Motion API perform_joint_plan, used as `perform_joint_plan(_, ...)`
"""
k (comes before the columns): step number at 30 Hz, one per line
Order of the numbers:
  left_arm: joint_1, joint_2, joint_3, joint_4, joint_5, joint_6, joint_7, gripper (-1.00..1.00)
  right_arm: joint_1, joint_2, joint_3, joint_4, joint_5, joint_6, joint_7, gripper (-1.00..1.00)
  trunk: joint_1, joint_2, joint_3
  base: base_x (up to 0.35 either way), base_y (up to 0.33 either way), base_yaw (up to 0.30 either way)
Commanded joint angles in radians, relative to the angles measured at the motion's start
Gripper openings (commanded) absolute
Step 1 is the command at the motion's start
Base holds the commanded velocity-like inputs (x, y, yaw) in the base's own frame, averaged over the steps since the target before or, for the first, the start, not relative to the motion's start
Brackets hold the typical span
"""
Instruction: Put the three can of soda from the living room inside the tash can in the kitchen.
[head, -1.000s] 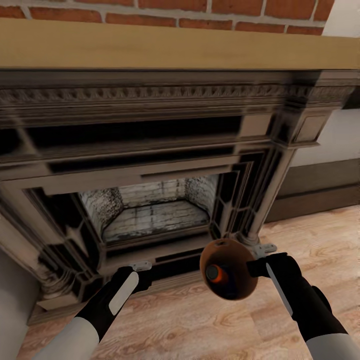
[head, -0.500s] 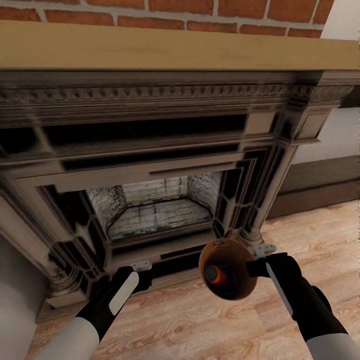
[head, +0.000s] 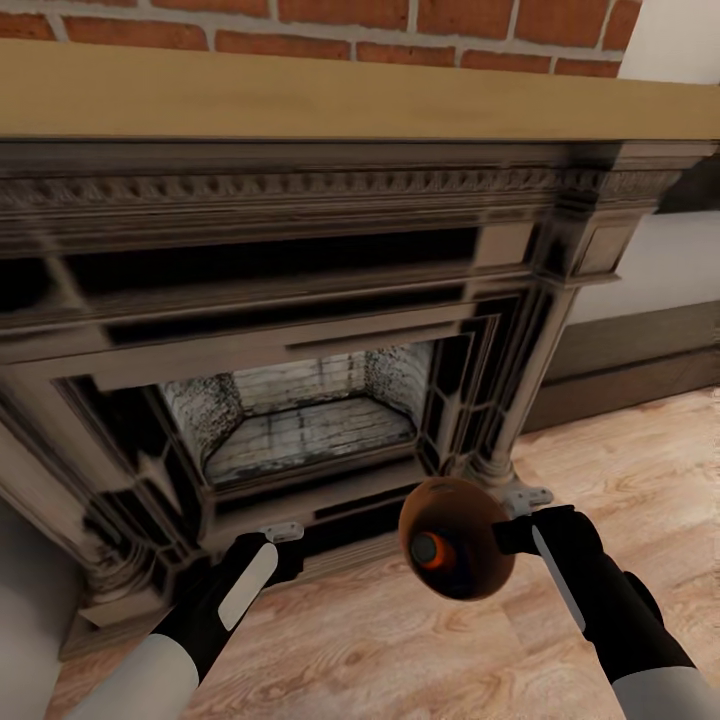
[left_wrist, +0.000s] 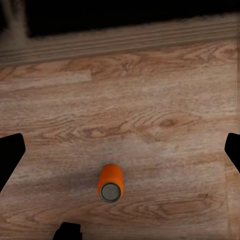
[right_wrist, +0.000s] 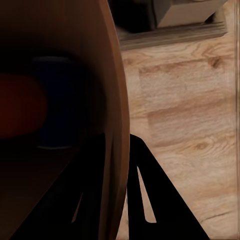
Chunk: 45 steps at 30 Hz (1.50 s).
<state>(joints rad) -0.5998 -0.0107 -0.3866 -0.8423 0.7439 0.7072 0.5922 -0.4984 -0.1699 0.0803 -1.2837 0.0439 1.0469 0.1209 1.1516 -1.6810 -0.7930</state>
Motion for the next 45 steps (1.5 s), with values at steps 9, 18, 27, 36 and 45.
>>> perform_joint_plan(9, 0.0, -0.001, 0.0, -0.006, 0.0, 0.0, 0.0, 1.0, 0.0, 0.001, 0.004, 0.0, -0.011, 0.0, 0.005, -1.0, 0.0, 0.0, 0.0, 0.0, 0.067, -0.231)
perform_joint_plan(18, 0.0, -0.014, -0.002, -0.008, -0.001, 0.0, 0.001, 1.0, 0.0, 0.002, 0.005, 0.0, -0.012, 0.0, 0.005, -1.0, 0.0, 0.0, 0.0, 0.0, 0.048, -0.045)
perform_joint_plan(27, -0.001, -0.025, -0.003, -0.008, 0.0, -0.001, 0.0, 1.0, 0.0, 0.003, 0.005, 0.0, -0.012, 0.0, 0.005, -1.0, 0.0, 0.0, 0.002, 0.0, 0.045, -0.088)
perform_joint_plan(36, -0.001, -0.042, -0.002, -0.013, 0.0, -0.001, -0.001, 1.0, -0.001, 0.031, 0.007, 0.0, -0.012, 0.0, 0.005, -1.0, 0.0, 0.0, 0.002, -0.02, 0.005, -0.014)
perform_joint_plan(45, 0.0, -0.065, -0.001, -0.013, 0.0, -0.002, -0.002, 1.0, -0.002, 0.046, 0.009, -0.008, -0.012, 0.0, 0.005, -1.0, 0.0, 0.0, 0.002, -0.105, 0.069, -0.001)
